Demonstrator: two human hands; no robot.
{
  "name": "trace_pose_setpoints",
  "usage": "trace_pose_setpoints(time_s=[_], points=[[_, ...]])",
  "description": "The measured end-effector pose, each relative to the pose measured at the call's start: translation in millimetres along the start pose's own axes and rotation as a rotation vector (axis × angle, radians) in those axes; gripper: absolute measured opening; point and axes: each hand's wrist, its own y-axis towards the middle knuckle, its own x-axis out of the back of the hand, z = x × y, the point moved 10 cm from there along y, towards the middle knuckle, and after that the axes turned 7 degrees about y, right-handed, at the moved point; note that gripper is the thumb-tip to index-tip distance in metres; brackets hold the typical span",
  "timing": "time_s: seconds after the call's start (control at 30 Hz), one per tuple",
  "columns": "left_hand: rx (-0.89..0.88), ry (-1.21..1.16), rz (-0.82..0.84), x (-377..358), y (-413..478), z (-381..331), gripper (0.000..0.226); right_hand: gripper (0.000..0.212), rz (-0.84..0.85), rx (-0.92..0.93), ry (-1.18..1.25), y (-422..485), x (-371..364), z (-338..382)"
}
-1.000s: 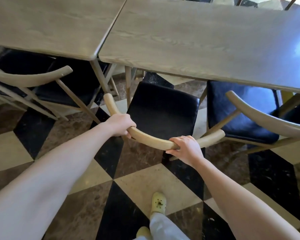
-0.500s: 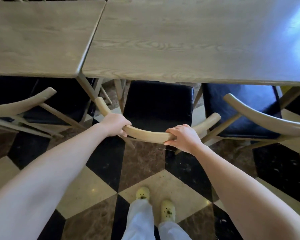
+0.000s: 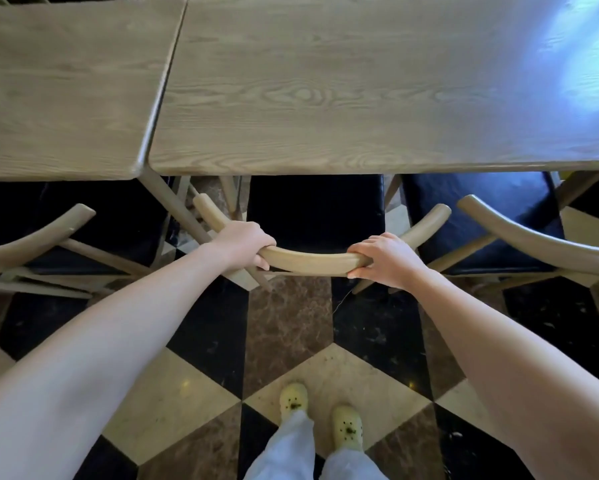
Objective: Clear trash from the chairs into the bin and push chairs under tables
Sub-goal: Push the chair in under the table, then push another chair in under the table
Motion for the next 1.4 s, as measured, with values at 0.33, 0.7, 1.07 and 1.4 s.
trace_pose_setpoints(time_s=[0.33,0.7,1.07,1.4], points=[[0.034,-0.105,-0.042,-3,5,0,0.025,0.047,0.095,0.046,-0.037,5,-3,-4],[0.074,-0.226,-0.154,-10,3,3,0.022,0.049,-0.035,0.125,-0.153,6,-8,-7],[0.262,-0.105,-0.215,-23,-7,-3,0.056,0.057,-0.369,-0.140,-0.043,-32,-18,-13],[0.316,-0.132,-0.199,-25,-47,-68,0.082,0.076,-0.127,-0.439,0.272,-92,-48,-24]])
